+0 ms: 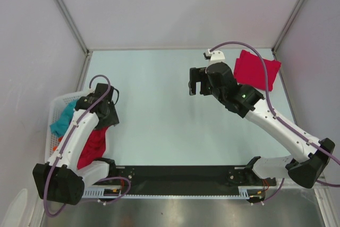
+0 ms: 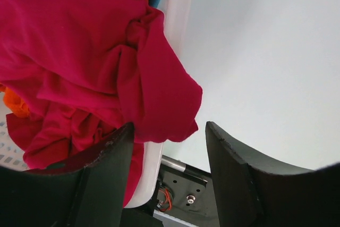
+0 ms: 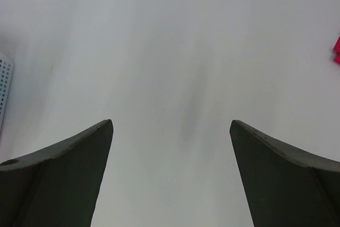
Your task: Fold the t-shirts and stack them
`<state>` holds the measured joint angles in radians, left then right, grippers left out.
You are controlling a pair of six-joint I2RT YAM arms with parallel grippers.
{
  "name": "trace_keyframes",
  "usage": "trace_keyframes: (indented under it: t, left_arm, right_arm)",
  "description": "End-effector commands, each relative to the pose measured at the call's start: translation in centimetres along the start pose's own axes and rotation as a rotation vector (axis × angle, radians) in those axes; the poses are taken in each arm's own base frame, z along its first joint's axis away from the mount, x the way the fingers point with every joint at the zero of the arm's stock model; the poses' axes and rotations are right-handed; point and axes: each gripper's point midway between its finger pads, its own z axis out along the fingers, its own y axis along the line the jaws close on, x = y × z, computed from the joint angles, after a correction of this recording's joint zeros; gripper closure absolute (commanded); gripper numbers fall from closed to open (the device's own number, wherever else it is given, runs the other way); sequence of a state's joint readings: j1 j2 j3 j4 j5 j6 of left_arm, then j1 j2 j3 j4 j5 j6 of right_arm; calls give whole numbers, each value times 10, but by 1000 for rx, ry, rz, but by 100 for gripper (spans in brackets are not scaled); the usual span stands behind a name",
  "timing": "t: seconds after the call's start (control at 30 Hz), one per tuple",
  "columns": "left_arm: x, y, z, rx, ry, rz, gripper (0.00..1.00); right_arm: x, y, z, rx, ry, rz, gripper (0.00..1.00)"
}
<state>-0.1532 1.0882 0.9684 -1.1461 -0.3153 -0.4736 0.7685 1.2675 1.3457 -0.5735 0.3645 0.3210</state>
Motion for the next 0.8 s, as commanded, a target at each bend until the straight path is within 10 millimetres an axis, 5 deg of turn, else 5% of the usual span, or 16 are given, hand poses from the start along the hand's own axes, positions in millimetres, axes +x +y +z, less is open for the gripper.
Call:
trace_keyframes:
  t: [0.0, 0.23, 0.43, 0.67, 0.77]
  left_arm:
    - [-4, -11, 4, 45, -19, -29, 39]
    - [-13, -10, 3, 27, -36, -24, 44]
    - [-17, -6, 4, 16, -41, -37, 100]
    - [-29, -1, -8, 27, -96, -49, 100]
    - [-48, 7, -28, 3, -165, -61, 100]
  right_arm:
    - [-15, 0, -9, -13, -55, 28, 2]
    - [-13, -3, -7, 1, -53, 21, 1]
    - [-11, -4, -5, 9, -50, 16, 1]
    - [-8, -4, -1, 11, -43, 11, 1]
    - [-7, -3, 0, 10, -39, 9, 1]
